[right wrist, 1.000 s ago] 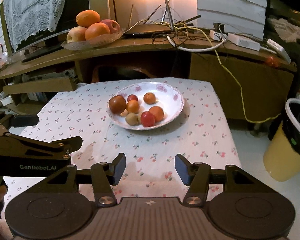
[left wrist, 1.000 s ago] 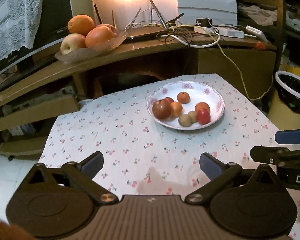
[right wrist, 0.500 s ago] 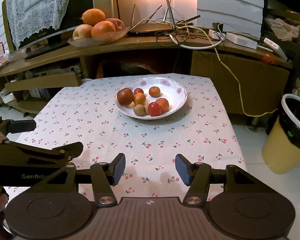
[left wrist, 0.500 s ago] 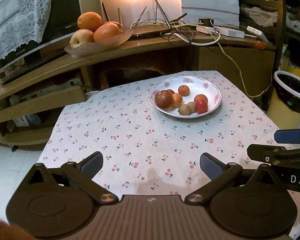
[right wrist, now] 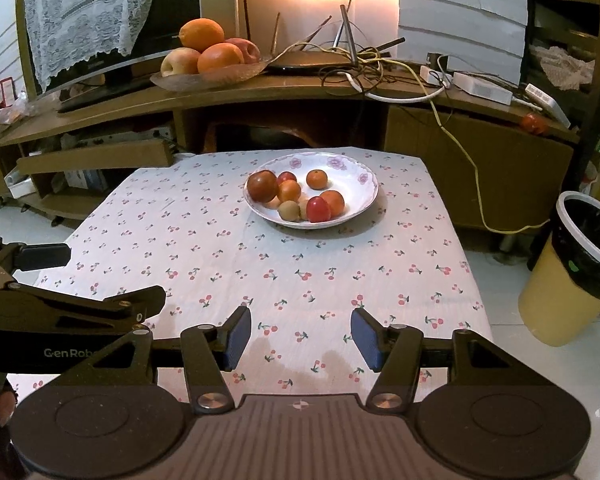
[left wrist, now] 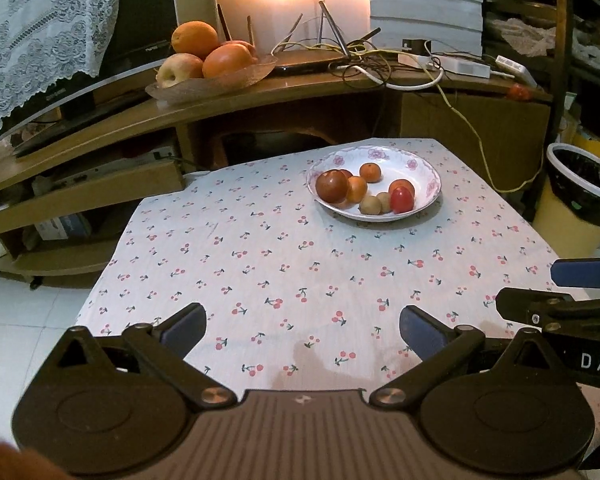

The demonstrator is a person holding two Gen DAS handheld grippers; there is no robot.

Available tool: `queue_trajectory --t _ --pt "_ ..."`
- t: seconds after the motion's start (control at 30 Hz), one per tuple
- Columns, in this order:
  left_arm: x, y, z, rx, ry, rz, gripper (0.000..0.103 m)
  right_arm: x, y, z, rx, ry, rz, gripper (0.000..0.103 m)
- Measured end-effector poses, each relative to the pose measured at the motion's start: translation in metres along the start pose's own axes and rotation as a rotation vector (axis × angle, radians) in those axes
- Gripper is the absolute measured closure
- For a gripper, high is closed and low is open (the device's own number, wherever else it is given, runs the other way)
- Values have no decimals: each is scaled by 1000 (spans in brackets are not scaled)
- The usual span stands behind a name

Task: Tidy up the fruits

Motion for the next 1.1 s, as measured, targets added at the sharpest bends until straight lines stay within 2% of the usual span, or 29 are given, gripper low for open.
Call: queue_trajectory --t 1.1 --pt "-1 12 17 -20 4 -28 0 -12 11 18 1 22 9 46"
Point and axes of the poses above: each gripper's, at about its wrist camera, not at the fingertips, and y roughly against the way its jaws point, x to its right, z to its underside, the point moved 3 cm from there along -y, roughly the way its jaws point, and after that the axes turned 2 degrees about -z, right-handed, at the moved point
